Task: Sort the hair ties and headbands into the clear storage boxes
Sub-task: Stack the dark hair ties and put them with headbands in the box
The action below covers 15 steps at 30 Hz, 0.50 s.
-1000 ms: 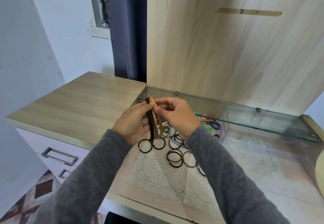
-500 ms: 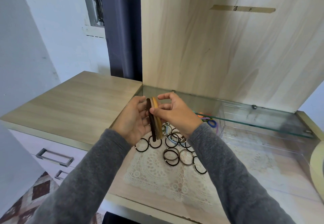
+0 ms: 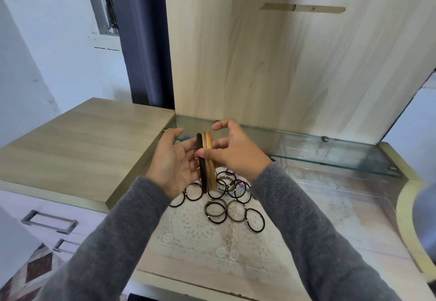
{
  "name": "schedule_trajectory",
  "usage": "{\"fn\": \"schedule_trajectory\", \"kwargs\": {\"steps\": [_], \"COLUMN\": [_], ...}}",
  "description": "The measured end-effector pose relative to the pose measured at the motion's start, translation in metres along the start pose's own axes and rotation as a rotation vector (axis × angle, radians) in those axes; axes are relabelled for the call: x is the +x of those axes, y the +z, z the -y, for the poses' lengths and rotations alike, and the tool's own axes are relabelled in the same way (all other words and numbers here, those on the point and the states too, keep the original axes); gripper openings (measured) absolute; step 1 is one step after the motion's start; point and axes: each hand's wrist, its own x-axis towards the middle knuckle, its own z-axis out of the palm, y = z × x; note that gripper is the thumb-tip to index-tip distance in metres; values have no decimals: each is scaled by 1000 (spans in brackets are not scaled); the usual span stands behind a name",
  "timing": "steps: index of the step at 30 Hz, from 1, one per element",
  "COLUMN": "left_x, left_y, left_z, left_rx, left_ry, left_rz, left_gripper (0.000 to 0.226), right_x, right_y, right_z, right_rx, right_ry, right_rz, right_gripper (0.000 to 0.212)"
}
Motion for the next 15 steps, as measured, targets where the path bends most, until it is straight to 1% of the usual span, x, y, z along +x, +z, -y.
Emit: {"fn": "schedule_trajectory", "kwargs": {"steps": [2,4,5,6,7,8,10,11,13,15], "left_x": [8,18,23,26,30,33,40,41,41,42], "left_y": [0,-3,-4,-4,-2,0,9,15,29,38], "left_z": [6,15,21,25,30,36,46,50,57,62], "left_rx": [147,302,366,424,466,489,471,456,454,432], "left_ry": [53,157,193,204,186,156,108,108,144,163], "left_rz": [-61,-189,-232,-240,-198,-134,-31,11,95,139], "left_gripper": [56,38,28,23,26,34,48,48,38,23], "right_x": [-5,-9,-13,-16,-18,-21,-26,-28,-31,-37], "right_y": [-7,-13,-18,-22,-27,-31,-41,-46,-55,-65], "right_z": [6,14,17,20,23,25,29,32,36,41], "right_rx": [42,90,119,151,178,201,252,280,313,318], "right_ry": [29,74,93,107,118,128,138,141,144,147], "right_rz": [-8,-17,-20,-17,-13,-12,-26,-36,-50,-57], "right_gripper": [50,52,53,53,51,49,44,43,41,39]}}
